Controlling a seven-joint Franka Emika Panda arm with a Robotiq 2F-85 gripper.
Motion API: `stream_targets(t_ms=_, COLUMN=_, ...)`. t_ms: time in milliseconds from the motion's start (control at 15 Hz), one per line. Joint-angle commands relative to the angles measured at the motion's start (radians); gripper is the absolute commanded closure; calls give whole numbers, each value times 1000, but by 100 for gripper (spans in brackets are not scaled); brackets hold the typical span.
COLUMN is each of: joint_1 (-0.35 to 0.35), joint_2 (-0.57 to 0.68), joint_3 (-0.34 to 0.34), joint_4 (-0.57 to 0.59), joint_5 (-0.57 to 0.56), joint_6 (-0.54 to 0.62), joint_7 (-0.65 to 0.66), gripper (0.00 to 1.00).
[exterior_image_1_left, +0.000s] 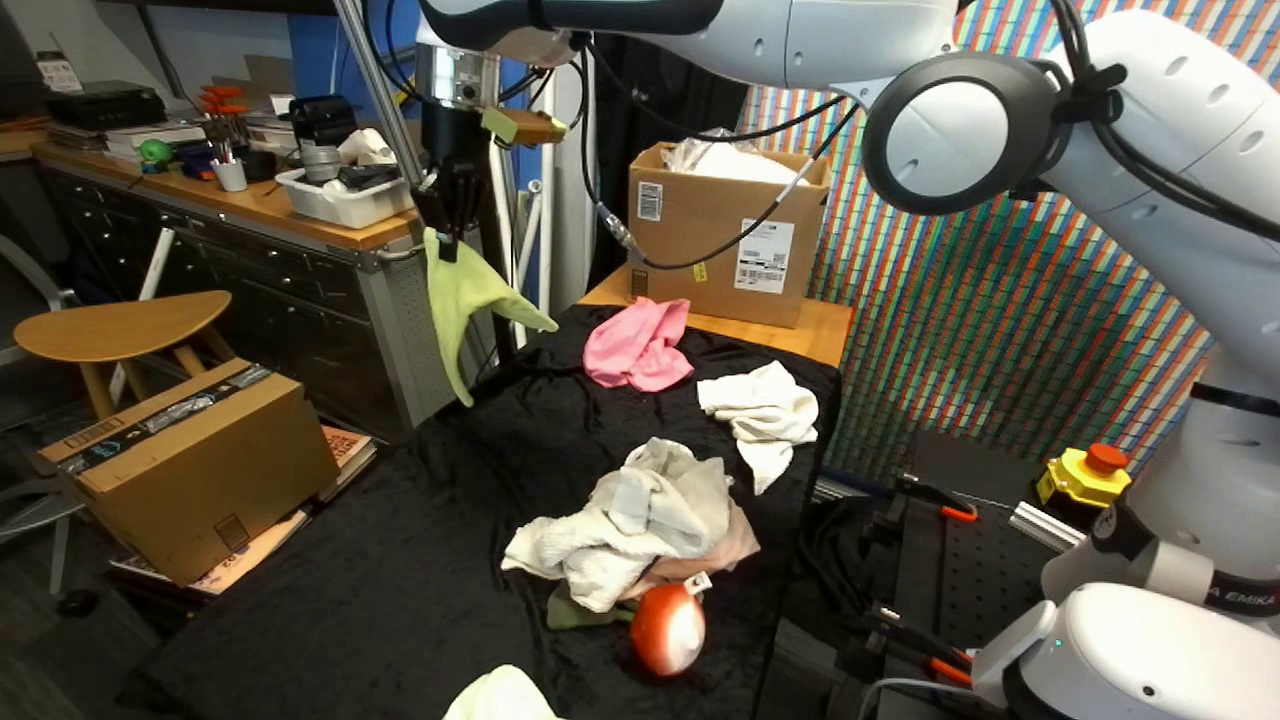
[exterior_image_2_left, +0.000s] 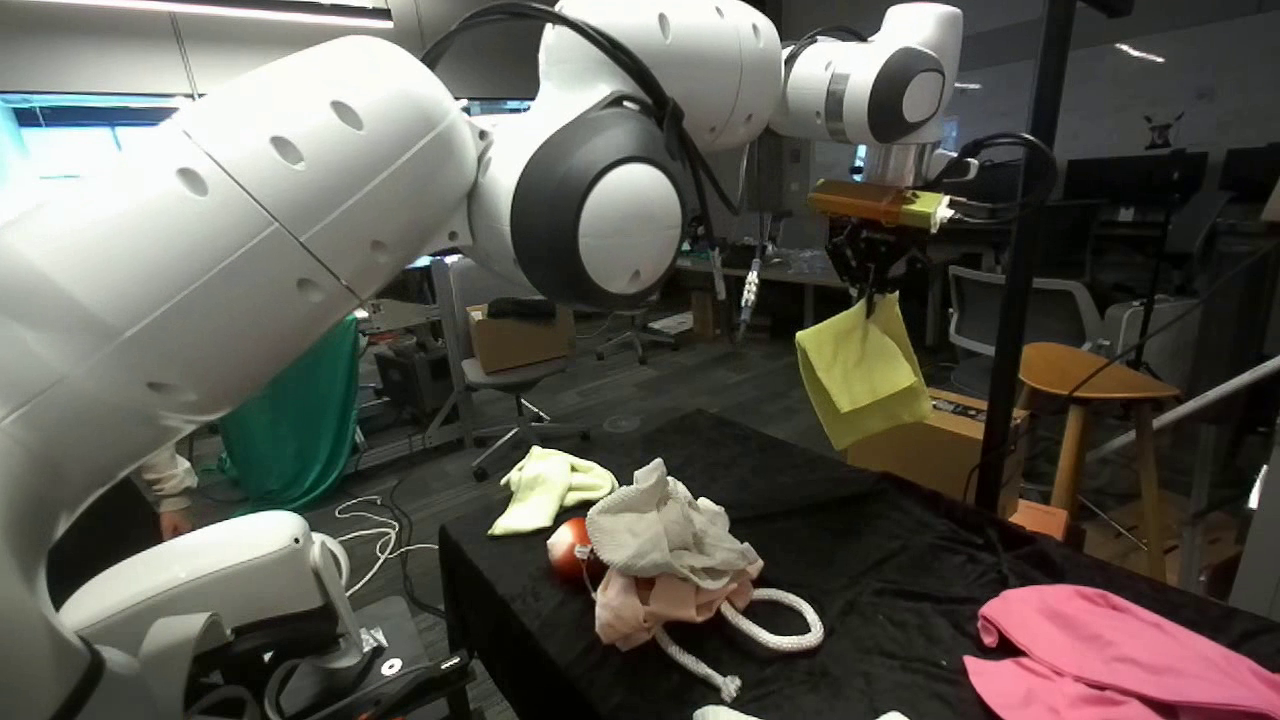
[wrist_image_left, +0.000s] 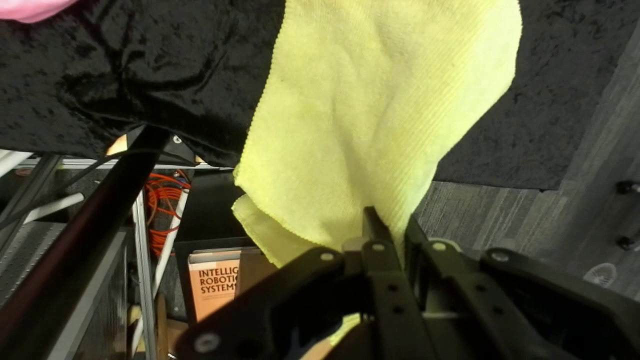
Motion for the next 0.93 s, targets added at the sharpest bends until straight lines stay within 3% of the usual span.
stream_targets(t_ms=0, joint_1=2, joint_2=-91, joint_3=-1, joint_4=-106, joint_5=-3, joint_6=16, joint_7=14, gripper=91)
stream_targets(t_ms=267, joint_1=-5, joint_2=-156, joint_3=4, joint_4=-233, joint_5=6, joint_6=147, joint_7=4, gripper=91)
stream_targets(t_ms=867, joint_1=-13, joint_2=-301, joint_3=22, joint_4=-668, joint_5=53, joint_6=549, joint_7=79, gripper=91)
